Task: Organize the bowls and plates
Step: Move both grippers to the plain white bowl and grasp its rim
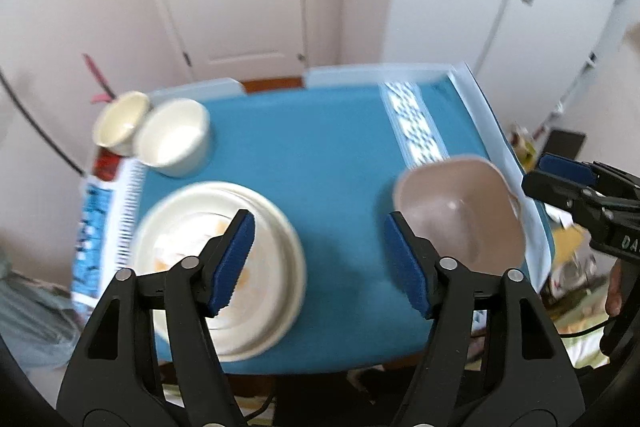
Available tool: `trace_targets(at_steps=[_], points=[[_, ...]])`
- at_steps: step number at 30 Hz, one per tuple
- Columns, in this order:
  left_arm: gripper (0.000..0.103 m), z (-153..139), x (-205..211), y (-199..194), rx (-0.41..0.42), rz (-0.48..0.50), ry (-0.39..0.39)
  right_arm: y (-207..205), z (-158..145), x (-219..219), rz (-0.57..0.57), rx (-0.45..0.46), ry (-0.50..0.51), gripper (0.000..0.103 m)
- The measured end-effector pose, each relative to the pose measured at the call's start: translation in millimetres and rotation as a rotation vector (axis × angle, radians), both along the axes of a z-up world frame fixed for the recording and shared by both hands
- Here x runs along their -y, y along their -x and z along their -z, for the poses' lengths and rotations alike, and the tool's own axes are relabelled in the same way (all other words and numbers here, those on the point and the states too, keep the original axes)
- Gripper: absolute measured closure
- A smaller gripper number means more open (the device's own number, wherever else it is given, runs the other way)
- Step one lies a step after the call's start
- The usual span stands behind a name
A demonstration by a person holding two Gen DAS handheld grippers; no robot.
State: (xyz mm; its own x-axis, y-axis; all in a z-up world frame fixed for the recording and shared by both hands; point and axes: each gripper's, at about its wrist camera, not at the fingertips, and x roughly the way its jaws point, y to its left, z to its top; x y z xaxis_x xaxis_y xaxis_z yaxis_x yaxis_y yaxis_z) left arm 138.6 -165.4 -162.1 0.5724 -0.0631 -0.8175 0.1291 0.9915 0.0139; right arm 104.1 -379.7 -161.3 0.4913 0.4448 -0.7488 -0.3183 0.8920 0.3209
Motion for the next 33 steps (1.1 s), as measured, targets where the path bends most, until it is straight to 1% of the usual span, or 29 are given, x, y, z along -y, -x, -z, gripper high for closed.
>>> trace_targets(at_steps=[1,2,3,4,5,6,7,9,11,14,16,17,19,20,23,24,26,27,28,29,30,31,32,33], points=[[0.029,-9.2,-9.5,1.9,0.02,-0.02,-0.005,-3.9,-6.5,-10.0,-0.025,0.018,-0.009,0.032],[0.025,-17.8,-18.0,3.0,0.04,-0.04,-0.004,-6.2,-10.5,-16.7,-0.041,0.028,-0.016,0.027],[0.015,-25.5,-26.5,7.0,0.054,-0.055,-0.001,-8.8,-15.3,-24.5,-0.058,0.042,-0.025,0.019],[0.005,-34.8,-39.6,6.1,0.079,-0.085,0.004,-12.7,-21.5,-35.0,-0.076,0.06,-0.039,0.015],[0.001,-41.0,-49.7,5.5,0.098,-0.107,0.005,-15.0,-25.9,-41.6,-0.089,0.074,-0.047,0.012],[0.0,-46.7,-60.0,3.6,0.115,-0.126,0.005,-18.7,-31.5,-51.2,-0.102,0.095,-0.059,0.005],[0.0,-51.3,-70.7,0.1,0.124,-0.141,0.003,-22.0,-35.3,-59.8,-0.107,0.112,-0.07,0.001],[0.0,-57.5,-92.6,-7.6,0.132,-0.166,-0.003,-30.7,-45.3,-77.1,-0.117,0.142,-0.093,0.001],[0.0,-59.7,-110.9,-14.7,0.129,-0.185,-0.011,-42.9,-52.0,-95.5,-0.13,0.146,-0.107,0.001],[0.0,-58.8,-145.8,-32.0,0.115,-0.202,-0.004,-64.9,-52.7,-129.0,-0.177,0.075,-0.069,0.0],[0.0,-52.2,-167.2,-44.8,0.091,-0.215,0.024,-77.0,-51.6,-151.9,-0.168,0.075,-0.016,0.0],[0.0,-47.5,-178.5,-52.6,0.071,-0.22,0.05,-81.1,-50.4,-158.3,-0.166,0.072,-0.008,0.0],[0.0,-34.5,-201.2,-70.3,0.025,-0.23,0.113,-93.3,-46.5,-176.2,-0.163,0.057,-0.019,0.0],[0.0,-29.4,-207.7,-75.6,0.012,-0.233,0.128,-99.7,-44.3,-185.8,-0.158,0.054,-0.021,0.0],[0.0,-6.1,-237.8,-103.3,-0.049,-0.242,0.175,-118.6,-29.9,-214.7,-0.145,0.027,0.023,0.0],[0.0,1.1,-241.5,-109.1,-0.062,-0.241,0.188,-126.3,-22.4,-223.4,-0.141,0.002,0.032,0.0],[0.001,21.7,-254.6,-128.7,-0.109,-0.226,0.227,-146.4,-0.7,-239.5,-0.129,-0.077,0.035,0.0],[0.001,28.8,-257.1,-133.4,-0.124,-0.221,0.235,-155.7,11.1,-245.6,-0.122,-0.118,0.028,0.001],[0.002,42.7,-261.6,-143.1,-0.157,-0.206,0.249,-162.6,23.0,-251.5,-0.116,-0.154,0.02,0.001],[0.004,50.4,-261.4,-148.6,-0.174,-0.197,0.256,-170.1,37.2,-258.1,-0.106,-0.193,0.014,0.001],[0.012,60.8,-263.3,-153.7,-0.199,-0.186,0.264,-176.5,51.6,-264.6,-0.097,-0.229,0.016,0.004],[0.023,74.9,-264.9,-161.1,-0.236,-0.168,0.275,-180.6,62.1,-269.4,-0.091,-0.255,0.021,0.01],[0.027,84.7,-266.5,-168.0,-0.264,-0.154,0.281,-185.0,74.9,-275.3,-0.087,-0.291,0.028,0.014],[0.033,94.1,-267.1,-172.9,-0.288,-0.141,0.283,-188.1,85.0,-279.8,-0.083,-0.322,0.029,0.022]])
